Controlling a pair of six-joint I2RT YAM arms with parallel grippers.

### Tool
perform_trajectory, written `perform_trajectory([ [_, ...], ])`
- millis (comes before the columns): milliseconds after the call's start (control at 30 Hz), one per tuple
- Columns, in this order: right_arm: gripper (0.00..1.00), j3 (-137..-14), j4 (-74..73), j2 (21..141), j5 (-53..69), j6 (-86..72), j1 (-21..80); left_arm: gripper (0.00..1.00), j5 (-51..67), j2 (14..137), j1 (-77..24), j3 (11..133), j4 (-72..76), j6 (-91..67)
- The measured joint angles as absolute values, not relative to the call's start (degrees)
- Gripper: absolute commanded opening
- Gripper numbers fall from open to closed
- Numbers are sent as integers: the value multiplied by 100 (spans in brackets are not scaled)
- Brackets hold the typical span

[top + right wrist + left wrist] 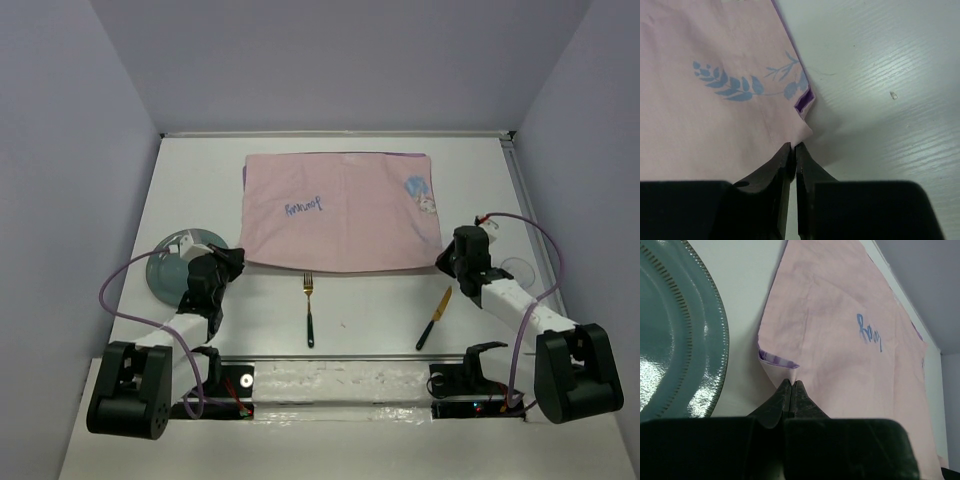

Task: Set the dinner table for one person

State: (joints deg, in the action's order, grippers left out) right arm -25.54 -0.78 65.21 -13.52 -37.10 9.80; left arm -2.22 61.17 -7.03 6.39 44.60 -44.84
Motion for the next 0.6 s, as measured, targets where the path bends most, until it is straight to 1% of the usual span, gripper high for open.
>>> perform_trajectory([
  [33, 20, -2554, -113, 6493, -1347, -3712, 980, 10, -222, 6086, -703, 607, 4451, -4480],
  [67, 23, -2552, -156, 6451, -1343, -3723, 980, 12, -222, 6055, -703, 572, 4427, -4464],
  [100, 23, -2552, -174, 6425, -1343, -3726, 980, 13, -222, 6049, -703, 561, 4425, -4462],
  [133, 27, -2552, -202, 6392, -1332, -3732, 980, 17, -220, 6034, -703, 556, 4410, -4453],
  [167, 28, -2550, -224, 6361, -1323, -3734, 980, 28, -215, 6010, -703, 554, 4390, -4445],
  [200, 31, -2543, -255, 6305, -1304, -3732, 980, 34, -207, 5972, -703, 552, 4379, -4440],
  [233, 32, -2543, -266, 6267, -1284, -3736, 980, 44, -204, 5911, -703, 545, 4366, -4427],
  [267, 32, -2543, -272, 6230, -1264, -3736, 980, 47, -196, 5793, -703, 539, 4351, -4416],
  [300, 33, -2543, -279, 6204, -1229, -3721, 980, 49, -185, 5723, -703, 539, 4338, -4466],
  [367, 37, -2543, -316, 6104, -1140, -3699, 980, 53, -167, 5516, -703, 537, 4329, -4469],
  [467, 38, -2543, -381, 5892, -991, -3638, 980, 58, -123, 5207, -707, 541, 4276, -4515],
  [600, 38, -2606, -499, 5588, -821, -3527, 980, 59, -104, 4816, -749, 602, 4016, -4578],
])
